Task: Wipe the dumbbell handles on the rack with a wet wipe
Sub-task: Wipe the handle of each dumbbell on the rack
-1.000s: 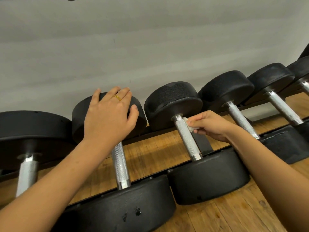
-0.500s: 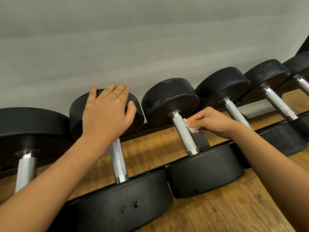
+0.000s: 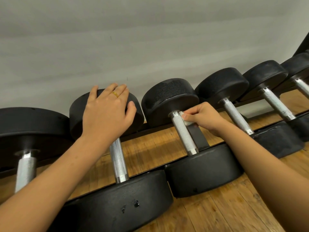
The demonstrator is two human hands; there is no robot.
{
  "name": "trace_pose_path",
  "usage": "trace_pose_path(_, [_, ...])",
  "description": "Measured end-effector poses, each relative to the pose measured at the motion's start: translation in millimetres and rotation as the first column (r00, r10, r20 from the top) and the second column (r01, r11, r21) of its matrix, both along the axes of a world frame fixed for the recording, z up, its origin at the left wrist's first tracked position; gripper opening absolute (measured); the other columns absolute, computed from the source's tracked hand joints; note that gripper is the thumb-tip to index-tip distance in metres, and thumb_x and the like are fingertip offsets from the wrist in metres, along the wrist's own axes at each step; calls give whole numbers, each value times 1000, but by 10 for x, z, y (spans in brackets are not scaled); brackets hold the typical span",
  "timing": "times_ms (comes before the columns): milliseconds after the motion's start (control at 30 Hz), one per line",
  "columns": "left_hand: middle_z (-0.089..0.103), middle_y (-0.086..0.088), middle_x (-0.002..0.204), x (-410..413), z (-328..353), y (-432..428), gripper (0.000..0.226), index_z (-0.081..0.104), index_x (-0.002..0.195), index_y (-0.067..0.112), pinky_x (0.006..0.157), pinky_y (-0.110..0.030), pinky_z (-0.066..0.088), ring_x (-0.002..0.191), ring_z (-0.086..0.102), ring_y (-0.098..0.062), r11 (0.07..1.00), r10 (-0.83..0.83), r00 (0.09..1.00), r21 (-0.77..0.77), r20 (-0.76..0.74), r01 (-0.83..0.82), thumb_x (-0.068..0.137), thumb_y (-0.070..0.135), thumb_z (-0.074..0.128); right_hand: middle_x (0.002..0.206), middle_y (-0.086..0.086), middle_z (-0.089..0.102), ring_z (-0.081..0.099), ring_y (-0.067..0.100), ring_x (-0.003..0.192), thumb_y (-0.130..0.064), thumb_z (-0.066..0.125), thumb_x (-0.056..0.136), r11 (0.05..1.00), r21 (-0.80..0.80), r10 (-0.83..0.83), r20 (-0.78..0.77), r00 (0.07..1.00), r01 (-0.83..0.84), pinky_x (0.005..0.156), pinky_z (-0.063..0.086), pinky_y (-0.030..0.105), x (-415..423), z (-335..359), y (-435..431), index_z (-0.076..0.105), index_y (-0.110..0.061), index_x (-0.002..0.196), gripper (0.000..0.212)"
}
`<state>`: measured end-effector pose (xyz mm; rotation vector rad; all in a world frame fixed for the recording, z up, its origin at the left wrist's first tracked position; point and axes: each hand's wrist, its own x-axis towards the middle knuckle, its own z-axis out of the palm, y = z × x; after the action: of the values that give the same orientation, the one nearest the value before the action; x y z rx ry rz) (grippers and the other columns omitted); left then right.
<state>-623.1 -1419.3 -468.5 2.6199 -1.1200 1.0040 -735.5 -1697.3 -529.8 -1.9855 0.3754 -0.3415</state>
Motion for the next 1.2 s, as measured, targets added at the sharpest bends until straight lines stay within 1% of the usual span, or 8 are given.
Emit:
trace_pose_path(200, [63, -9, 142, 2, 1, 14, 56, 63, 139, 8, 117, -59, 34, 137, 55, -25, 1000, 3, 1000, 11, -4, -3, 101, 40, 37, 97, 13, 77, 73, 24, 89, -3, 71, 87, 964, 146, 252, -251, 935, -221, 77, 60, 30, -216, 100, -174, 78, -1, 97, 13])
trace_pose_path(400, [64, -10, 141, -6, -2, -4, 55, 65, 137, 7, 116, -60, 35, 135, 56, -27, 1000, 8, 1000, 3, 6, -8, 101, 39, 39, 88, 6, 78, 74, 16, 81, -8, 72, 88, 996, 35, 85, 23, 996, -86, 74, 58, 27, -92, 51, -11, 78, -9, 93, 8])
trace_pose_path(533, [63, -10, 142, -5, -2, 4, 55, 64, 138, 7, 116, -60, 34, 136, 55, -27, 1000, 13, 1000, 9, 3, -13, 101, 39, 39, 97, 14, 77, 74, 22, 88, -1, 73, 85, 966, 152, 238, -224, 945, -208, 81, 60, 33, -211, 106, -163, 79, -3, 93, 11])
trace_pose_path(600, [62, -10, 143, -12, 1, 6, 55, 63, 138, 7, 117, -60, 34, 137, 55, -27, 1000, 13, 1000, 14, -1, -13, 101, 39, 39, 96, 16, 76, 73, 20, 84, 1, 72, 83, 939, 222, 329, -347, 878, -264, 74, 60, 29, -304, 117, -218, 80, -4, 90, 12])
trace_pose_path(800, [62, -10, 143, -10, 5, -4, 57, 63, 139, 6, 117, -60, 34, 137, 54, -27, 1000, 3, 1000, 8, -2, -3, 101, 39, 36, 92, 16, 76, 74, 21, 81, 4, 74, 82, 969, 175, 210, -234, 949, -172, 72, 61, 27, -275, 57, -151, 79, -6, 83, 11])
trace_pose_path(1000, [62, -11, 143, -16, 1, 12, 57, 63, 139, 6, 117, -60, 33, 137, 54, -27, 1000, -5, 1000, 7, 1, 5, 101, 39, 37, 86, 12, 77, 74, 16, 79, 3, 76, 80, 936, 229, 349, -486, 801, -269, 70, 57, 23, -441, 100, -183, 81, -10, 79, 14])
trace_pose_path(1100, [62, -11, 143, -16, -3, 3, 57, 63, 139, 6, 117, -61, 33, 137, 54, -28, 1000, -2, 1000, 5, 2, 2, 100, 39, 37, 93, 11, 76, 73, 16, 83, 4, 69, 85, 940, 309, 259, -382, 887, -141, 70, 59, 25, -364, 39, -179, 78, -5, 91, 14])
trace_pose_path(1200, [63, -11, 142, -14, -16, 3, 57, 63, 138, 6, 117, -61, 33, 136, 55, -28, 1000, -6, 1000, 1, 6, 6, 100, 39, 37, 111, 16, 72, 73, 18, 90, 0, 65, 92, 863, 485, -52, -198, 979, 144, 69, 60, 25, -138, -27, -185, 69, -2, 113, 21])
